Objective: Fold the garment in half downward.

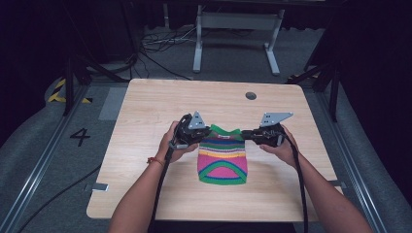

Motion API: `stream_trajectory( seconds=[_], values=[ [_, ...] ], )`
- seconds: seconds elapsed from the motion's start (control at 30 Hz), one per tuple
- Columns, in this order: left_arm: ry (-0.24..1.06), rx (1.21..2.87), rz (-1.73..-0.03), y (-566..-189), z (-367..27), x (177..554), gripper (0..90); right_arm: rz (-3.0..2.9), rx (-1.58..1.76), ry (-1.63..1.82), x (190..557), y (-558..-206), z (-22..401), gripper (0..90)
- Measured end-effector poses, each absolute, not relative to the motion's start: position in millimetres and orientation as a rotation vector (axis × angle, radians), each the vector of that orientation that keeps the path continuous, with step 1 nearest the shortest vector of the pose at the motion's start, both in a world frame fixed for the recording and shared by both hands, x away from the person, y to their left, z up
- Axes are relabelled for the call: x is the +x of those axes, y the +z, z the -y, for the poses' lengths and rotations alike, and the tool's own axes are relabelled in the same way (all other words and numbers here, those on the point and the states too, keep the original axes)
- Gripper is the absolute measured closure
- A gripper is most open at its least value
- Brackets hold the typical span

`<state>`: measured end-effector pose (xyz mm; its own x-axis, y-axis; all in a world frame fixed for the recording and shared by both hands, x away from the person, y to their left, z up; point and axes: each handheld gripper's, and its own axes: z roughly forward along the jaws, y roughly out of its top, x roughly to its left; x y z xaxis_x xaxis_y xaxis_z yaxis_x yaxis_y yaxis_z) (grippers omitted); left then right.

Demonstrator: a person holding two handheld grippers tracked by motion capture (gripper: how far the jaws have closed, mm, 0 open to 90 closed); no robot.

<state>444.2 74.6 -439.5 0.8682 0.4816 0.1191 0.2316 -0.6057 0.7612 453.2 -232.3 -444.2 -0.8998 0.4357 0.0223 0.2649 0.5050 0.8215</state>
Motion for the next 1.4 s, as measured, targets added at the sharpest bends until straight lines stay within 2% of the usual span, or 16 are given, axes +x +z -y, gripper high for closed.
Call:
stream_trajectory(
  seconds=[0.5,0.83,1.23,1.4],
  values=[
    [0.354,2.274,-0.415,-448,-75,413,82.4,-2.659,0.488,1.307,417,-455,232,83.0],
    [0.372,2.299,-0.322,-446,-78,382,82.5,-2.709,0.412,1.306,395,-454,231,83.2],
    [0.310,2.381,-0.267,-461,-79,361,83.1,-2.803,0.354,1.225,374,-468,227,84.2],
    [0.302,2.359,-0.294,-465,-82,360,78.2,-2.798,0.345,1.216,368,-473,224,78.8]
  ],
)
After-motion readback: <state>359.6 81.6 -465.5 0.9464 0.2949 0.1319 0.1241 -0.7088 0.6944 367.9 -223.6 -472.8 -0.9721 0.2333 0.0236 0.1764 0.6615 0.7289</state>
